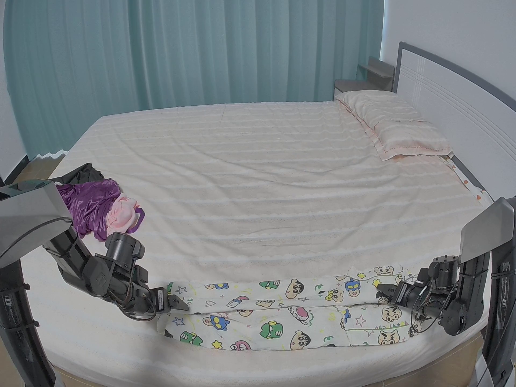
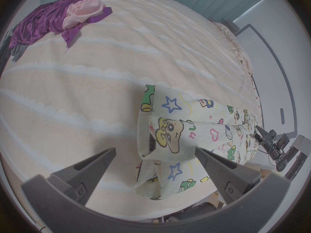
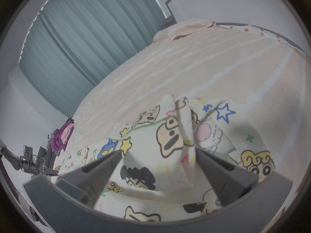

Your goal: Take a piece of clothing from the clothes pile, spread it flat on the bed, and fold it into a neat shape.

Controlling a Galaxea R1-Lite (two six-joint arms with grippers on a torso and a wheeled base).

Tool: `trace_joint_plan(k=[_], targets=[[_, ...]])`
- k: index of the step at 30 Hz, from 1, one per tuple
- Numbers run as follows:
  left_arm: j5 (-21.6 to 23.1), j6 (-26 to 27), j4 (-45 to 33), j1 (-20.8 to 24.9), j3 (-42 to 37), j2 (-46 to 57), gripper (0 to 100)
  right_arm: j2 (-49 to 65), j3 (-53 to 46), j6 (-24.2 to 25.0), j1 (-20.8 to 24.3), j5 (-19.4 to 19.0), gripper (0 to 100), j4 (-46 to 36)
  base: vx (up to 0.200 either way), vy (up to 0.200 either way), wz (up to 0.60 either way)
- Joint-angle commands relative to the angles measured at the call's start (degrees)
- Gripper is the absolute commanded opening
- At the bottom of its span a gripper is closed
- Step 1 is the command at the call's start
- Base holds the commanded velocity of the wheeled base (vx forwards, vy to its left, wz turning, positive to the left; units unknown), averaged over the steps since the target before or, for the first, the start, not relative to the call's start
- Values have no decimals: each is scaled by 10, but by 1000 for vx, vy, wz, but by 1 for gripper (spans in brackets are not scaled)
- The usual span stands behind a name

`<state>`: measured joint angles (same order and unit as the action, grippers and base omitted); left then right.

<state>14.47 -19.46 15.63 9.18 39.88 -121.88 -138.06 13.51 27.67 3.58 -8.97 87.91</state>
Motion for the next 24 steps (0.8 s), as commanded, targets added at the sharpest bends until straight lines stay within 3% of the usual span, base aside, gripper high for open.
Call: trace_joint_plan(k=[1, 14, 22, 23, 24], targets=[[-1, 0, 1, 0, 2, -2, 100, -3, -3, 0, -9, -6, 0, 0, 0, 0, 0], [-5, 1, 8, 1, 3, -1, 100, 26, -38, -16, -73, -41, 0, 4, 0, 0, 0], [-5, 0, 9, 1, 3, 1, 100, 20, -38, -26, -75, -44, 0, -3, 0, 0, 0], [-5, -1, 9, 0, 3, 2, 100, 19, -38, -28, -76, -44, 100, -2, 0, 0, 0], [-5, -1, 9, 0, 3, 3, 100, 19, -38, -29, -76, -43, 100, -2, 0, 0, 0]])
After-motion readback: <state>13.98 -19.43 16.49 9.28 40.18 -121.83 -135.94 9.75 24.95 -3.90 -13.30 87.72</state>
